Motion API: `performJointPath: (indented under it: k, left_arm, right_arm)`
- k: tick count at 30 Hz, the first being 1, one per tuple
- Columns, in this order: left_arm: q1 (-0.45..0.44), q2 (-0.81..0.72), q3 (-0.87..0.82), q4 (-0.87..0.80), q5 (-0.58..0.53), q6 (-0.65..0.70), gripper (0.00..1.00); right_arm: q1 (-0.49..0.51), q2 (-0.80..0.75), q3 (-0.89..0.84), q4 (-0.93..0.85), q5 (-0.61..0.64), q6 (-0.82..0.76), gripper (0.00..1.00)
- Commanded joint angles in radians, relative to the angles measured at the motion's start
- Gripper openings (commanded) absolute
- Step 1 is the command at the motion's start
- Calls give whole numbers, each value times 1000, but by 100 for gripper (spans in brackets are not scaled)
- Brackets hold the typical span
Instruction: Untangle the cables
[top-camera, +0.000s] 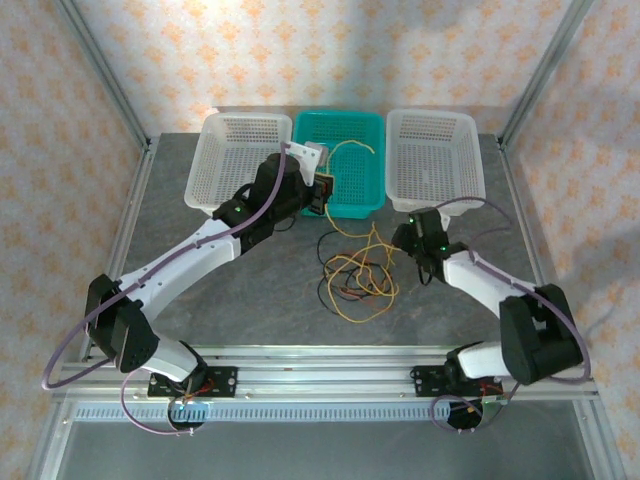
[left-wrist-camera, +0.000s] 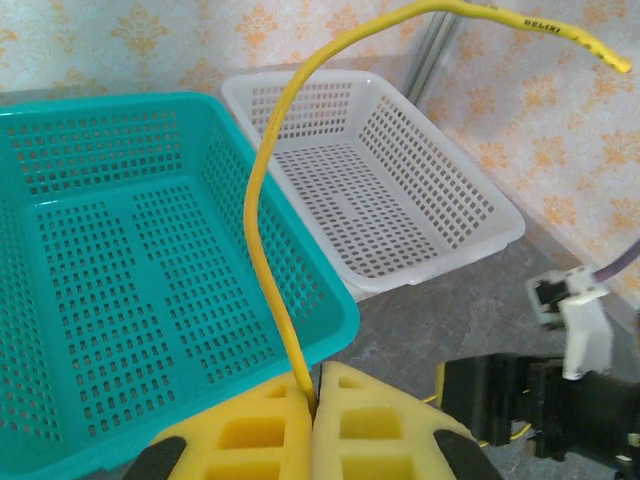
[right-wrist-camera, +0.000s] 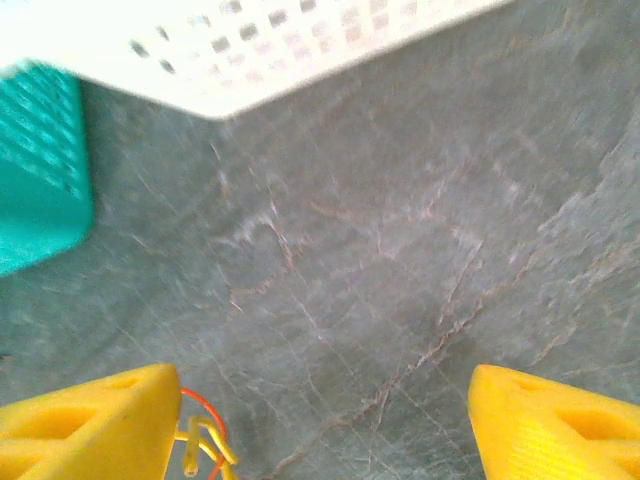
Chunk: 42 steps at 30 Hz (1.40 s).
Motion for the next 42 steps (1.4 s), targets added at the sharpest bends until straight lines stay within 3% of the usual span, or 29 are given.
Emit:
performJointPath:
  k: [1, 5, 8, 10, 13, 20, 23, 28, 35, 42]
  left_arm:
    - [5, -14, -9, 7, -21, 7, 0]
    - [5, -22, -16, 26, -32, -7, 0]
    - [5, -15, -11, 30, -30, -6, 0]
    - [5, -9, -7, 27, -32, -6, 0]
    - [5, -5, -7, 27, -34, -13, 0]
    - [5, 1, -18, 45, -46, -23, 0]
    - [5, 7, -17, 44, -45, -28, 0]
    - [5, 13, -21, 56, -36, -39, 0]
    - [5, 13, -30, 67, -28, -48, 0]
    - [5, 10, -26, 60, -40, -41, 0]
  right_arm:
    - [4, -152, 11, 23, 63, -30, 79]
    - [7, -249, -18, 104, -141, -146, 89]
    - [46, -248, 3, 72, -185, -243, 90]
    - [87, -240, 30, 17, -95, -274, 90]
    - [135, -228, 61, -36, -59, -326, 91]
    - [191, -144, 54, -8, -49, -363, 100]
    - [225, -89, 78, -4, -30, -376, 100]
    - [294, -7, 134, -13, 115, -417, 100]
    - [316, 89, 160, -21, 193, -457, 100]
    - [315, 135, 130, 17, 287, -393, 100]
